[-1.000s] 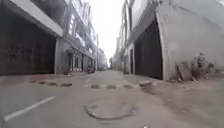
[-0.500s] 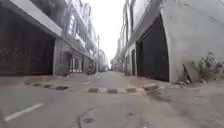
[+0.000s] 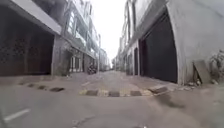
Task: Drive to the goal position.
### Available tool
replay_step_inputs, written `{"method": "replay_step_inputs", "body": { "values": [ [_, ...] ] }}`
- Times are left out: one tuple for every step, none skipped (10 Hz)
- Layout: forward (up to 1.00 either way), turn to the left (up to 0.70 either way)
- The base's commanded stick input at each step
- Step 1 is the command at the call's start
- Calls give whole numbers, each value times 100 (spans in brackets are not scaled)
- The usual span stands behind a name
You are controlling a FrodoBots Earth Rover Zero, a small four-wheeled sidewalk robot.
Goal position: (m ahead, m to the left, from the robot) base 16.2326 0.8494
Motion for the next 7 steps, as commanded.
{"method": "replay_step_inputs", "body": {
  "values": [
    [85,0],
    [85,-5],
    [85,-12],
    [85,-34],
    [85,-15],
    [85,0],
    [85,0]
  ]
}}
